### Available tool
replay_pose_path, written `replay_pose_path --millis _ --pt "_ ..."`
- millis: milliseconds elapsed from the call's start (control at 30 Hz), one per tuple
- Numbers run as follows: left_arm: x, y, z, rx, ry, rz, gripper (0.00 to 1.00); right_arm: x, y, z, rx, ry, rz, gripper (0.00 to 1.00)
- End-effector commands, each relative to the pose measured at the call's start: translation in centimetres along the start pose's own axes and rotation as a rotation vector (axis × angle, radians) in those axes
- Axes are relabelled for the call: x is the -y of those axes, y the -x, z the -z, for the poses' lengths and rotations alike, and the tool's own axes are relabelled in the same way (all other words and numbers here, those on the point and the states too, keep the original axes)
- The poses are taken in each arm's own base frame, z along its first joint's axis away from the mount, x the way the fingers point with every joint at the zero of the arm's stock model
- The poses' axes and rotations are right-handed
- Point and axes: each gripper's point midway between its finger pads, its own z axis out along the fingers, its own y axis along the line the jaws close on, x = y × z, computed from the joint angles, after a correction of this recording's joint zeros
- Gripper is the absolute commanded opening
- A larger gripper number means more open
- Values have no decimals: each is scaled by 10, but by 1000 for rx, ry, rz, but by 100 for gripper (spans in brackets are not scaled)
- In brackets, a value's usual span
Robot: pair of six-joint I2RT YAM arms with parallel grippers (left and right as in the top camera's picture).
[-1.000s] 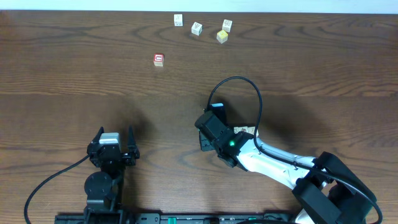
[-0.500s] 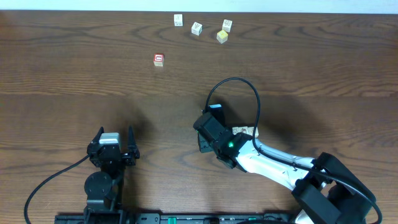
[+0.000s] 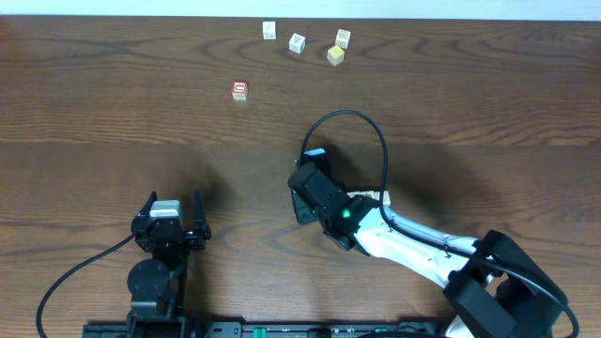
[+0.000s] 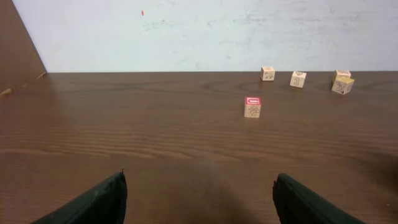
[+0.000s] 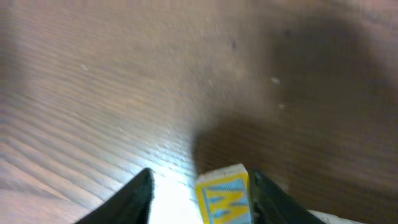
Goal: Lift 5 blocks
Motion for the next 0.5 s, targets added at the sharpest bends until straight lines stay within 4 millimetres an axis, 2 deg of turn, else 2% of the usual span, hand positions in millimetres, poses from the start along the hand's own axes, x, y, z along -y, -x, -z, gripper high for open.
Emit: replay_pose_path --millis 0,200,467 --pt "-1 -19 -1 -55 7 3 75 -3 12 -1 33 -19 41 35" --pt "-1 -19 -1 -55 7 3 75 -4 14 0 36 -21 43 18" --pt "-1 -19 -1 -55 7 3 75 4 19 0 64 -67 41 4"
